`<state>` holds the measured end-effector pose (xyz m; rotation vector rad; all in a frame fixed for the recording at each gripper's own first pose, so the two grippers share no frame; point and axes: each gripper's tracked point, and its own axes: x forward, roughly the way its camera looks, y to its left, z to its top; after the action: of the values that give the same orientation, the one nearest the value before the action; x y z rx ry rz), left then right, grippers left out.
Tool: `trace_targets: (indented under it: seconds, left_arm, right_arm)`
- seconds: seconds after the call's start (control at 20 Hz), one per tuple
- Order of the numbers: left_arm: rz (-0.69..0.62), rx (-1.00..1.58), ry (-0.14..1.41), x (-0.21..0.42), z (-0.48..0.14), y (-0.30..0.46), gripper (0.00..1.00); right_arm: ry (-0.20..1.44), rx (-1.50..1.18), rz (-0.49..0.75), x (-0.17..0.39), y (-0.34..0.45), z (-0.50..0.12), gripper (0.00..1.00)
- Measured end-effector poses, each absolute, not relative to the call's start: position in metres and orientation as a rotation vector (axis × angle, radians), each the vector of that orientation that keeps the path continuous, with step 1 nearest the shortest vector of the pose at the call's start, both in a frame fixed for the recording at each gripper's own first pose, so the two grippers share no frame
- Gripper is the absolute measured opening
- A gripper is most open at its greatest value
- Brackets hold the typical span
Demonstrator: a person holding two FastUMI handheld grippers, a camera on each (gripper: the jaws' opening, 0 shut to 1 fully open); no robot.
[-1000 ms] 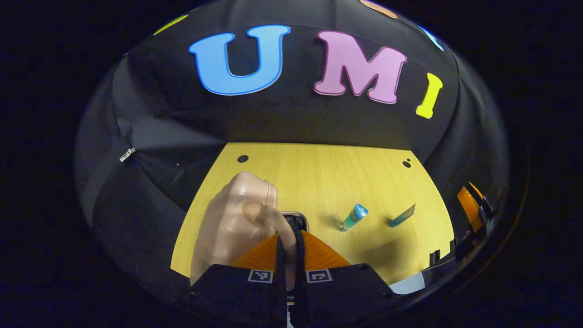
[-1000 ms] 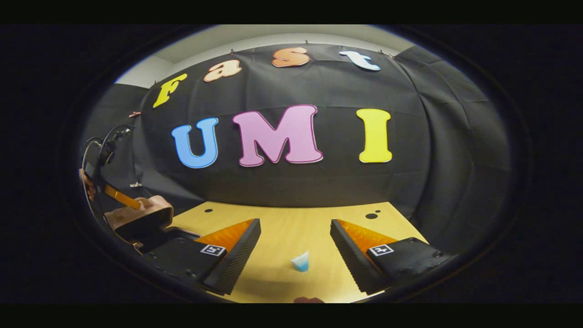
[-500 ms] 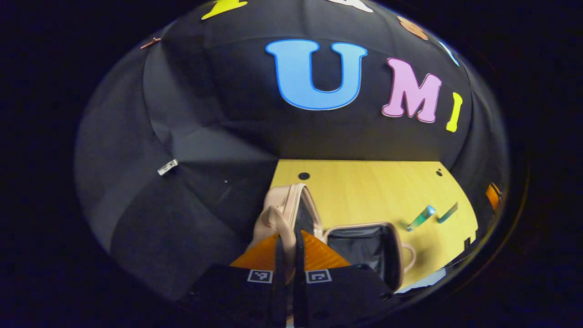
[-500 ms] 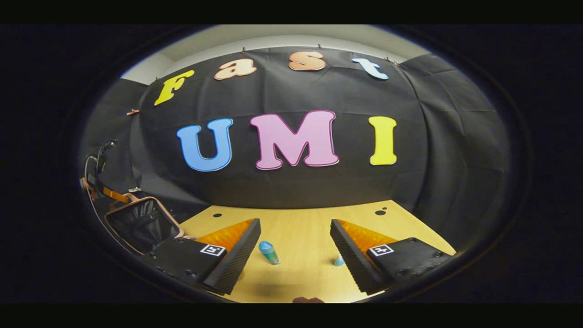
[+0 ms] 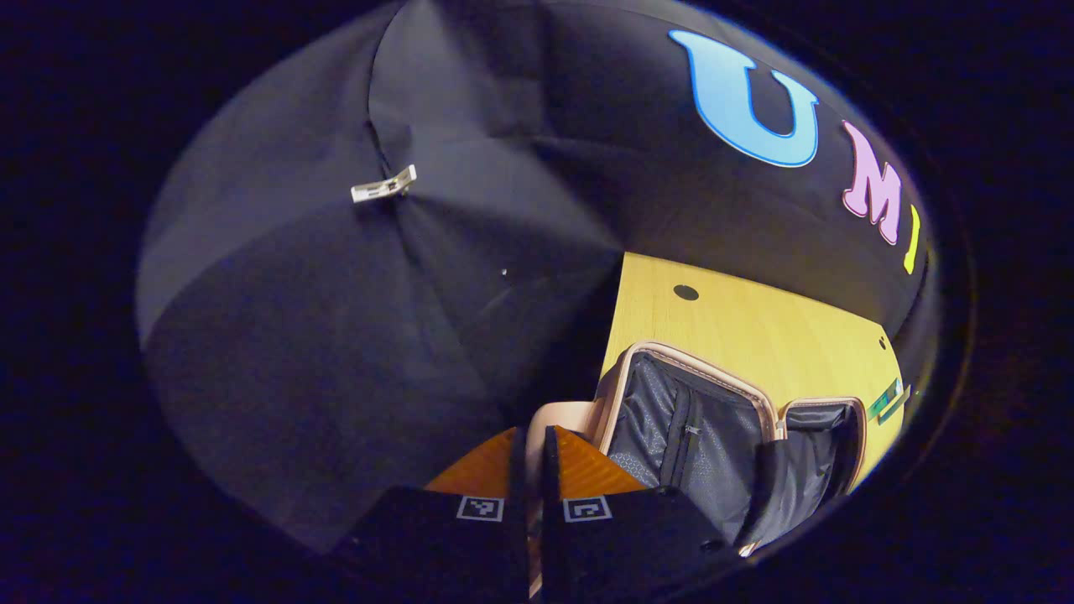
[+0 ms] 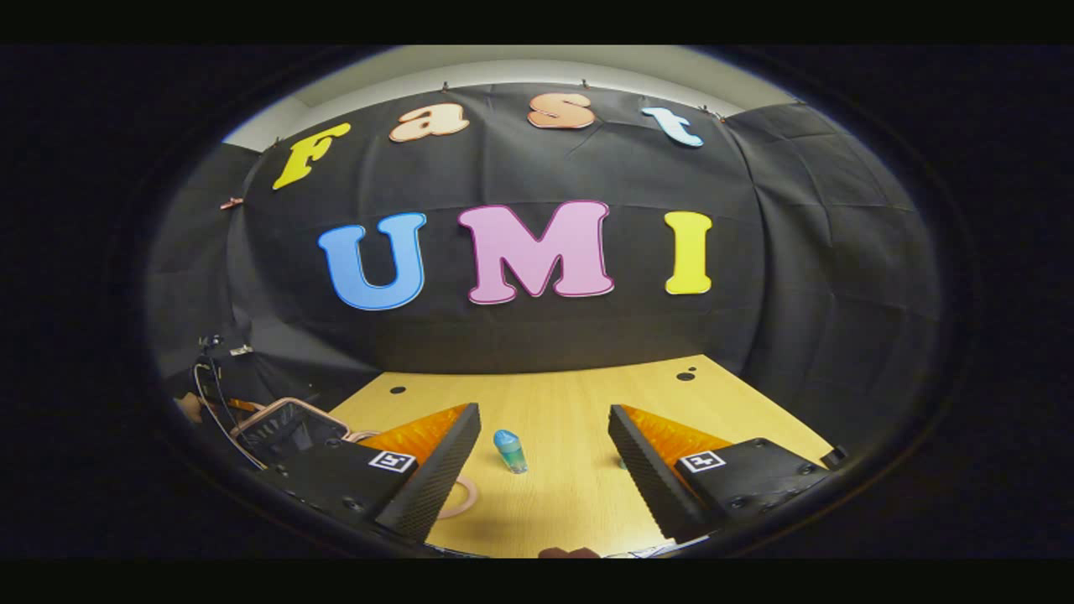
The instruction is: First open the suitcase, pack the skin care products into it, and then close the suitcase.
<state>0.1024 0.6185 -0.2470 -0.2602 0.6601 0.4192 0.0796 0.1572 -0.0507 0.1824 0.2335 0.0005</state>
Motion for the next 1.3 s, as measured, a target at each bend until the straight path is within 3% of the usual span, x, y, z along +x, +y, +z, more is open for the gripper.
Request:
trace_targets:
  seconds: [0.3,0.5,0.55,0.6,0.8,1.05,1.3]
  left_arm:
    - [0.449,-0.308,0.687,0.093,-0.309,0.623,0.13]
    - [0.496,-0.287,0.707,0.079,-0.308,0.633,0.24]
    - [0.508,-0.280,0.674,0.079,-0.299,0.636,0.32]
    - [0.502,-0.281,0.635,0.081,-0.290,0.633,0.52]
    - [0.474,-0.211,0.561,0.074,-0.239,0.602,0.96]
    - [0.371,0.015,0.379,0.093,-0.142,0.536,0.96]
    - [0.130,-0.037,0.272,0.126,-0.094,0.395,0.96]
  right_arm:
    - [0.263,0.156,-0.033,0.066,0.147,-0.049,0.98]
    - [0.274,0.157,-0.023,0.066,0.152,-0.056,0.98]
    - [0.267,0.157,-0.017,0.068,0.154,-0.054,0.98]
    - [0.259,0.153,-0.013,0.069,0.155,-0.053,0.98]
    - [0.256,0.162,-0.002,0.071,0.155,-0.061,0.97]
    - [0.273,0.158,-0.016,0.071,0.144,-0.079,0.98]
    - [0.265,0.128,-0.043,0.076,0.122,-0.095,0.98]
